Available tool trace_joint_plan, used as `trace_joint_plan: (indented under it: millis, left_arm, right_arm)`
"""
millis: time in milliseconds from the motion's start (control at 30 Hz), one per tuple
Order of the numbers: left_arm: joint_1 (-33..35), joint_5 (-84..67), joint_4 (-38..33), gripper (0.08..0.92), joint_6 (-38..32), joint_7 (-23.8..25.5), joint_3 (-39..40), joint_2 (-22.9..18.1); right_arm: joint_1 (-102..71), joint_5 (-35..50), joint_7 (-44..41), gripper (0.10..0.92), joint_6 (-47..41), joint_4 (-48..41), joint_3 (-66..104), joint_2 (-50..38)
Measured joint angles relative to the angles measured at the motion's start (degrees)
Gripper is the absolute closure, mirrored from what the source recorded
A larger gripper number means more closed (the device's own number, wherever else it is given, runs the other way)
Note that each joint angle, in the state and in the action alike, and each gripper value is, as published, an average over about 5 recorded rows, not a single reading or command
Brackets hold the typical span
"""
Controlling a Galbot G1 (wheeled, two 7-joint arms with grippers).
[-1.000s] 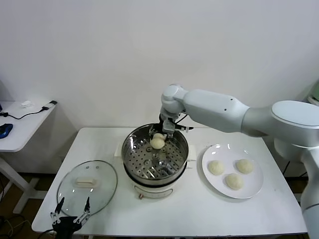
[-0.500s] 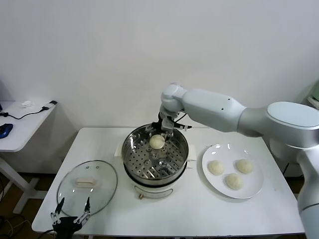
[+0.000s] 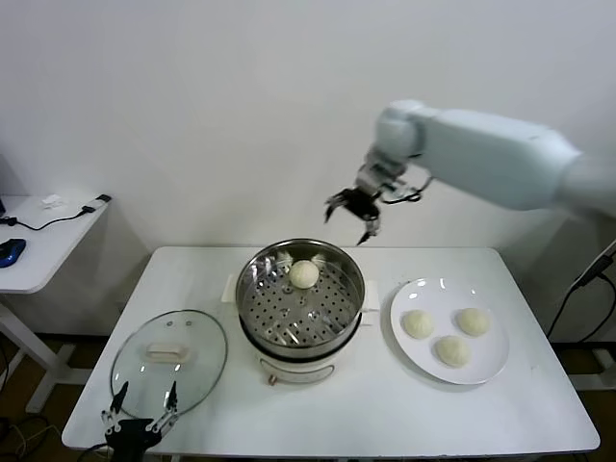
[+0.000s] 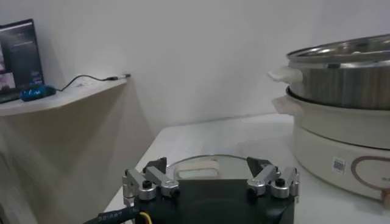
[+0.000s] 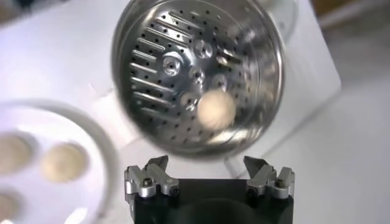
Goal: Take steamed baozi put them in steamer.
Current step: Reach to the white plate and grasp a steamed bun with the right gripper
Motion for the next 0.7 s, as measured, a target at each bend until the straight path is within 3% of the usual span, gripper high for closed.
trace_joint_plan:
  millis: [367,700]
  left_arm:
    - [-0.4,0.0,0.2,0.177,-0.2,0.0,-0.1,0.0]
    - [-0.5,0.0,0.7,0.177,-0.6,-0.1,0.0,-0.6]
  right_arm:
    - [1.4,6.4,3.1,0.203,-17.7,10.3,-10.0,-16.6]
    - [-8.2,4.7,8.5,0.203,-29.6,13.1,-7.6,-22.0]
